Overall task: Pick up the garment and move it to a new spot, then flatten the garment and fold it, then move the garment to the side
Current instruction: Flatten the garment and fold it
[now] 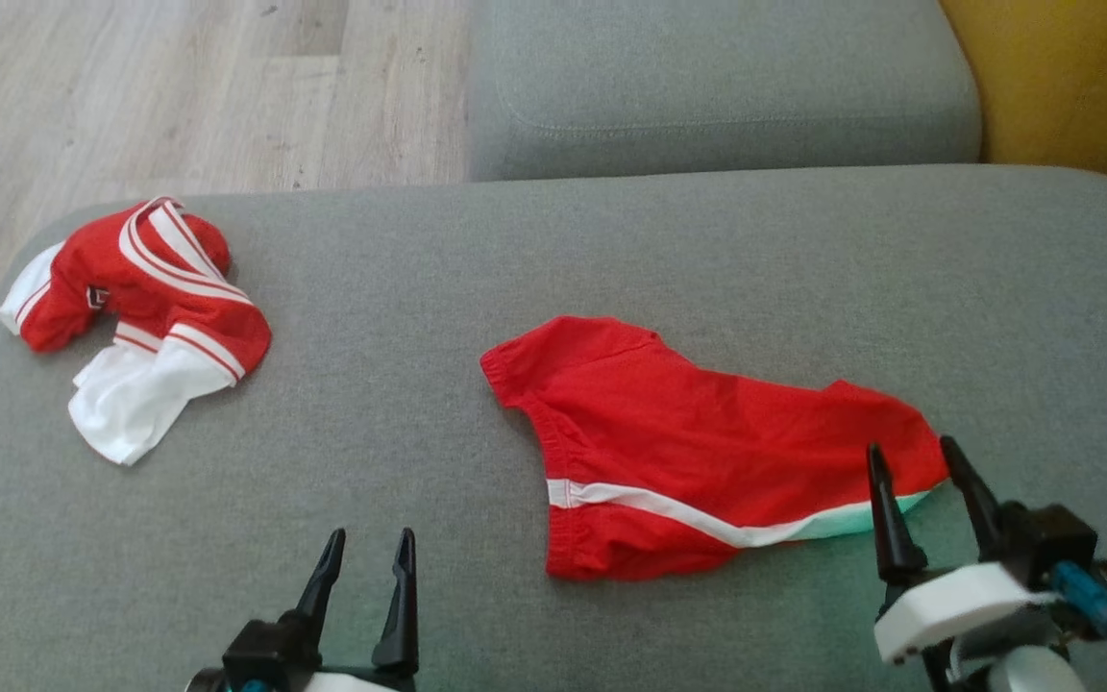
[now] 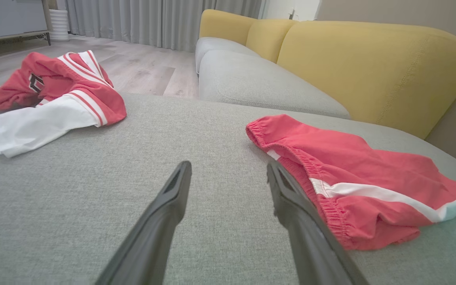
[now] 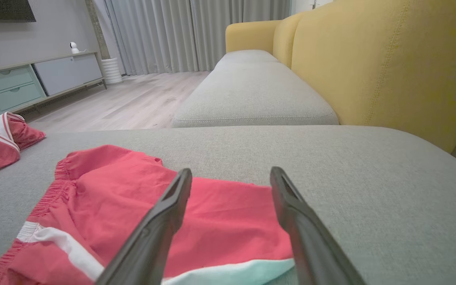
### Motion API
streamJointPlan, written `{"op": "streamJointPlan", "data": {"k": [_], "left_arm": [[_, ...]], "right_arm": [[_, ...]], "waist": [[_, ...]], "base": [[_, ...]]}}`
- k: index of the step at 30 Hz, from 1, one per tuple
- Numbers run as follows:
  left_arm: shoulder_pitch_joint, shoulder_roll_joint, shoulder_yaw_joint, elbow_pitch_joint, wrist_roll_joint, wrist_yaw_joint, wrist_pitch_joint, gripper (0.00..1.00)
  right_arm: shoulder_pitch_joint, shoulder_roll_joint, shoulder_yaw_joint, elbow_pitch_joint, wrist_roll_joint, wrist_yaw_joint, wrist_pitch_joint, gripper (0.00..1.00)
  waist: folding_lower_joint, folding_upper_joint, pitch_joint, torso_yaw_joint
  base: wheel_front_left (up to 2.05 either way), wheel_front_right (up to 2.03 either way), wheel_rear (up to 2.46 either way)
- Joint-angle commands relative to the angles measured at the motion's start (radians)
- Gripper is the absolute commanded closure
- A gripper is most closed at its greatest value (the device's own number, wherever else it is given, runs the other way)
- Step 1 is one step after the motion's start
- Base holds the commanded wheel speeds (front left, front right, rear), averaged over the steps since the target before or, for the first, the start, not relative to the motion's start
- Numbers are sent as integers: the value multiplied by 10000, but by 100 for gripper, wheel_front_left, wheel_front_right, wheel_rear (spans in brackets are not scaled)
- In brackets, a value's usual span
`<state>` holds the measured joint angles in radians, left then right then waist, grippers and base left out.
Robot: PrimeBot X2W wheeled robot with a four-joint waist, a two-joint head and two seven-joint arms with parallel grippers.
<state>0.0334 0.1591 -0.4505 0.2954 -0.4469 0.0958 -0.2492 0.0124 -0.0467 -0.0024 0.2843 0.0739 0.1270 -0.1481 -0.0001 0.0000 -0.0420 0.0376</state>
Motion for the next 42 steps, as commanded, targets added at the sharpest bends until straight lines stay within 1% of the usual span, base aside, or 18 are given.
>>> {"op": "streamJointPlan", "data": {"k": [1, 11, 28, 33, 36, 38, 42], "left_arm": [[-259, 5, 425, -321, -80, -16, -122, 0], [33, -17, 769, -474, -63, -67, -124, 0], [14, -65, 943, -547, 150, -166, -125, 0], [-84, -226, 859, -598, -85, -370, -19, 0], [-453, -295, 534, -672, -36, -541, 412, 0], [-813, -370, 258, -638, -7, -649, 915, 0], [-1717, -602, -448, -200, -55, -880, 2580, 0]], "right_arm": [[-188, -38, 319, -418, 75, 37, -105, 0], [72, -37, 392, -526, 247, 37, 43, 0], [-3, -36, 519, -235, 412, 37, -18, 0], [-37, -36, 508, -247, 392, 37, -29, 0], [-91, -36, 478, -298, 328, 37, 6, 0], [-133, -36, 458, -330, 317, 37, 32, 0], [-182, -36, 414, -387, 340, 37, 98, 0]], "waist": [[1, 0, -58, 11], [1, 0, -223, 78], [1, 0, -132, 119], [1, 0, -55, 107], [1, 0, 55, 82], [1, 0, 133, 36], [1, 0, 265, -65]], "base": [[0, 0, 0], [0, 0, 0], [0, 0, 0], [0, 0, 0], [0, 0, 0], [0, 0, 0], [0, 0, 0]]}}
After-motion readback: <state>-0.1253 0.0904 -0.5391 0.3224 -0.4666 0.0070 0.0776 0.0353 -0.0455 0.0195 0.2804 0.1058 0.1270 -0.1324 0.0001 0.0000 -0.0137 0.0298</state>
